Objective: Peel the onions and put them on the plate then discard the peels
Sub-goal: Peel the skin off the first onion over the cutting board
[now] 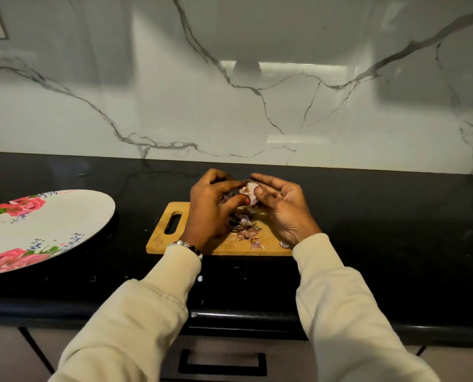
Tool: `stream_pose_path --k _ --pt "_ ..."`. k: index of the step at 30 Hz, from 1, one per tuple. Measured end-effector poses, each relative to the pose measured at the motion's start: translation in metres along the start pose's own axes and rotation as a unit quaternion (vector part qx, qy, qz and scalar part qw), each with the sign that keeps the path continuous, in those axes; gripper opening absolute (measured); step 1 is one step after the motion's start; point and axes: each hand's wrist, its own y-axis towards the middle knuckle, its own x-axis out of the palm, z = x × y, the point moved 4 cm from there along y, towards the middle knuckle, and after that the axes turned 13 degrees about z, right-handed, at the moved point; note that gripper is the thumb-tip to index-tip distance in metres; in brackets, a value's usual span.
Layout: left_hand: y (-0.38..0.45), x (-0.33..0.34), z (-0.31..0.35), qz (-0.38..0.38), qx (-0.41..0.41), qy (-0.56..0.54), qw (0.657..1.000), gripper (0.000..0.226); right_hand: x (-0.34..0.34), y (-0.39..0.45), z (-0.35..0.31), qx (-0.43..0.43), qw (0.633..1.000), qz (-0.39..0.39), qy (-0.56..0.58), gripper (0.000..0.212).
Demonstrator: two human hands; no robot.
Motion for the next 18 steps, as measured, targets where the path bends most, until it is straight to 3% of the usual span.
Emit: stream_pose_path --k 8,18 --pt "0.001 0.003 -0.002 0.013 0.060 0.041 0.997 0.017 0.000 0.002 0.002 -0.004 0.999 0.016 -0.031 0.030" --pt "-0.001 0.011 -0.006 -0.071 0.008 0.046 0.996 0.034 -0.001 0.002 0.004 0.002 0.998 0.004 -0.057 0.033"
